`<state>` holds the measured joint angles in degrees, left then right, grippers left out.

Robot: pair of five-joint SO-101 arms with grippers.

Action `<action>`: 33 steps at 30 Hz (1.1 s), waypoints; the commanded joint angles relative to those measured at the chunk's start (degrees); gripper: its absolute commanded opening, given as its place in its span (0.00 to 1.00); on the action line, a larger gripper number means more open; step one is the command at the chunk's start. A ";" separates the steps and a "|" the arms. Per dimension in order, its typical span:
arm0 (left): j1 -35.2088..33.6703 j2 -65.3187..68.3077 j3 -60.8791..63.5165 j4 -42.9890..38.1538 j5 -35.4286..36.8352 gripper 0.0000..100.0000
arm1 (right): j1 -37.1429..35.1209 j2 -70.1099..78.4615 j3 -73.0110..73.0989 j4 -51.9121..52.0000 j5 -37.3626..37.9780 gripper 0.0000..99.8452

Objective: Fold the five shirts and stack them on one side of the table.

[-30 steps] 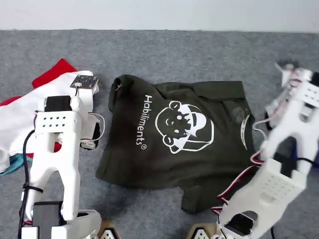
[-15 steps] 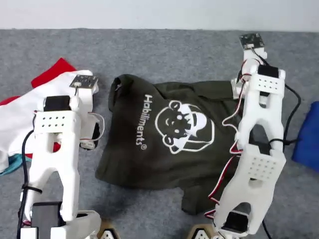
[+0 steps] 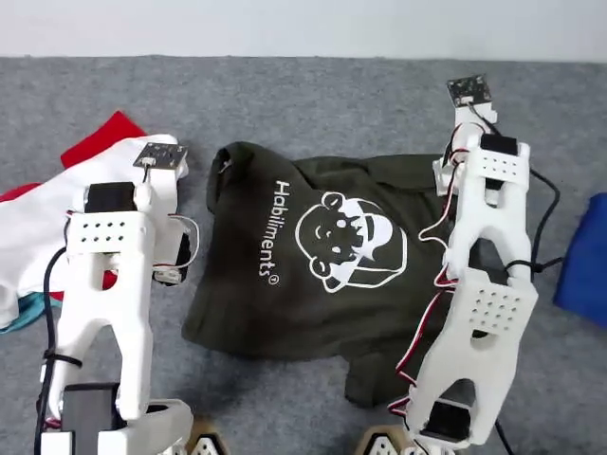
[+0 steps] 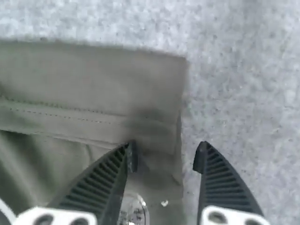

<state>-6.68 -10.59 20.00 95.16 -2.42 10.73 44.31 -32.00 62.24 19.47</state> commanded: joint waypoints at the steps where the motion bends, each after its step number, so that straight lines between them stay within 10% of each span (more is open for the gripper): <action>1: 0.00 -0.18 -1.89 0.35 0.44 0.01 | -0.48 -0.22 -2.90 -2.77 -0.35 0.20; 33: 0.18 -0.18 0.48 0.00 0.35 0.01 | -1.54 1.45 -7.47 -2.59 -0.35 0.01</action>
<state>-6.68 -10.59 20.62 95.16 -2.42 9.58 47.30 -36.13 59.96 19.21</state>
